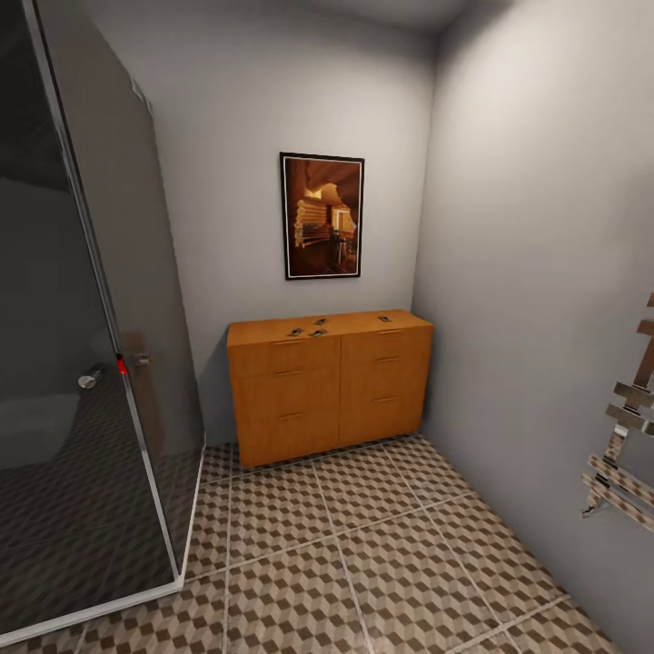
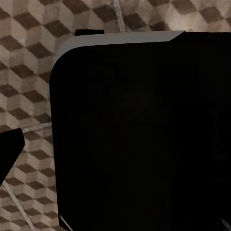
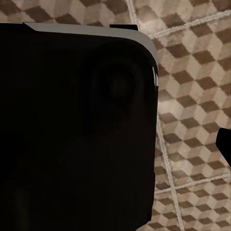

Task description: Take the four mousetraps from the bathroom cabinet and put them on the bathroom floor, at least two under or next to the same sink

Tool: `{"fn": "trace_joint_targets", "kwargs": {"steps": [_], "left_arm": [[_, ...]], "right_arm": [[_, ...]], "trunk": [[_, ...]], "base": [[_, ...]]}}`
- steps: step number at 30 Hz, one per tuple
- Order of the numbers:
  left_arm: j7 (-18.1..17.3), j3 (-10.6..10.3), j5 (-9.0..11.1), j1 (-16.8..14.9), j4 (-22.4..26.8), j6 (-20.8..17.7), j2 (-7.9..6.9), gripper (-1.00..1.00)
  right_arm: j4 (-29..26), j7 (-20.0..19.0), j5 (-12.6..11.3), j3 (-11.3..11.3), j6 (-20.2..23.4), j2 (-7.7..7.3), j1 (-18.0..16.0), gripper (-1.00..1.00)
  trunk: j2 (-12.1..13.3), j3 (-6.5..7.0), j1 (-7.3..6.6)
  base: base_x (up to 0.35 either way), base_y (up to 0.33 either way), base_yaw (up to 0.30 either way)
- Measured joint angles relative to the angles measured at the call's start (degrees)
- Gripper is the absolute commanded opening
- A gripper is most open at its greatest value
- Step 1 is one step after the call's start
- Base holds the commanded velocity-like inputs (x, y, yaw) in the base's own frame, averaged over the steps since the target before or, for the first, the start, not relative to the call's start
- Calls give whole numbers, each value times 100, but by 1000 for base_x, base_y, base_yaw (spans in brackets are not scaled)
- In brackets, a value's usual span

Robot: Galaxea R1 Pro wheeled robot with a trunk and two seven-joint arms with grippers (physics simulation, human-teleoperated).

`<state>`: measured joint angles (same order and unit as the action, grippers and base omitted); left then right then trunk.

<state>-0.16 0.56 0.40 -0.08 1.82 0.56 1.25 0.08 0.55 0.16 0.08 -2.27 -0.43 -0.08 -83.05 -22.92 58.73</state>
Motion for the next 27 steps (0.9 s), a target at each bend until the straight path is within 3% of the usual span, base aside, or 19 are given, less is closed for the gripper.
{"fn": "trace_joint_targets", "kwargs": {"steps": [8,27], "left_arm": [[0,-6,9,0,0,-5,-2,100],[0,-8,16,0,0,-8,-4,100]], "right_arm": [[0,0,0,-1,0,6,0,100],[0,0,0,0,0,8,0,100]], "trunk": [[0,0,-2],[0,0,-4]], "base": [[121,0,0],[305,0,0]]}}
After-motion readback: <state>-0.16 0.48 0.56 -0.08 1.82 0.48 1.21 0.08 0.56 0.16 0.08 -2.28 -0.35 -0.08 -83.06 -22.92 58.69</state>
